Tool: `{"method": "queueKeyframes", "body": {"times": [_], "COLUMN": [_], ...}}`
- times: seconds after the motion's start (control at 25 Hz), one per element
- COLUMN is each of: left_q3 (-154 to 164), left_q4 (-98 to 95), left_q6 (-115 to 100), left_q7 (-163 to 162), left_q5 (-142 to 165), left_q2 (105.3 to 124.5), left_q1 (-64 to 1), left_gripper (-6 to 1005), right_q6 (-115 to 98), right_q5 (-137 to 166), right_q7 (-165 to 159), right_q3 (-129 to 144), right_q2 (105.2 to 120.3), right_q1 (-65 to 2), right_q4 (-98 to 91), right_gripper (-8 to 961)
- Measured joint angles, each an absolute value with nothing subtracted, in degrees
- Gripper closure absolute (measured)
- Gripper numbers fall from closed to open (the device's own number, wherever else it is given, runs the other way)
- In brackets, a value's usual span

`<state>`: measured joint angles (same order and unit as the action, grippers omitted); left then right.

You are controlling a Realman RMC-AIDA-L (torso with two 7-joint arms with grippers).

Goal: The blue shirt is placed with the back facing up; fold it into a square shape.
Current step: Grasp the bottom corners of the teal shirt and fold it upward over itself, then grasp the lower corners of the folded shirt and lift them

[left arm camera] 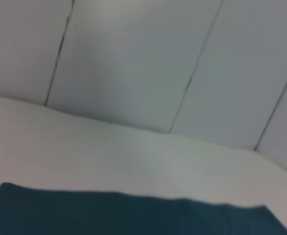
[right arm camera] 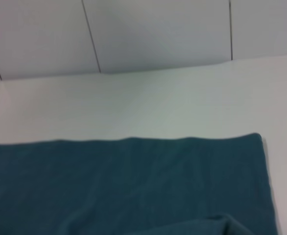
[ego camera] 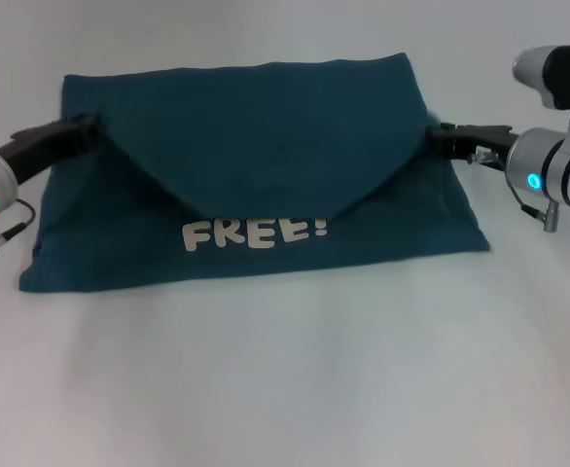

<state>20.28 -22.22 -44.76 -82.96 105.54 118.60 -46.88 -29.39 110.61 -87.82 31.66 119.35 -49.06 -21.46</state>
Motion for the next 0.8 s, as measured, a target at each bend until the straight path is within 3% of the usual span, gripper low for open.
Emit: {"method": "queueKeyframes", "body": {"times": [0.12, 0.4, 0.56, 0.68, 0.8], "left_q3": [23.1, 23.6, 23.8, 23.9, 24.0], "left_q4": [-22.2, -24.7, -29.8, -31.8, -33.3], "left_q6": [-42.2, -40.3, -42.7, -46.8, -50.1], "left_q7": [-82.5, -82.3, -82.4, -83.2, -85.6], "left_q5": [105.5, 103.7, 99.0, 97.1, 97.1], "left_q2": [119.27, 119.91, 120.79, 120.8, 120.38], "left_q1": [-46.9, -45.8, -42.3, -39.7, -37.4], "left_gripper": [905, 596, 399, 251, 249], "right_q6": [-28.5, -28.1, -29.2, -31.2, -36.0], "right_q5": [110.6, 110.4, 108.4, 106.7, 104.1], "right_q7": [-87.8, -86.3, -85.5, -85.5, -85.5], "right_q3": [32.9, 34.1, 33.8, 33.9, 33.7], "right_q2": [119.4, 119.44, 119.44, 119.31, 118.82], "right_q1": [-48.9, -48.6, -47.7, -46.6, -44.3], "right_q4": [-21.4, -22.0, -23.8, -24.6, -25.9], "right_gripper": [833, 680, 437, 393, 349]}}
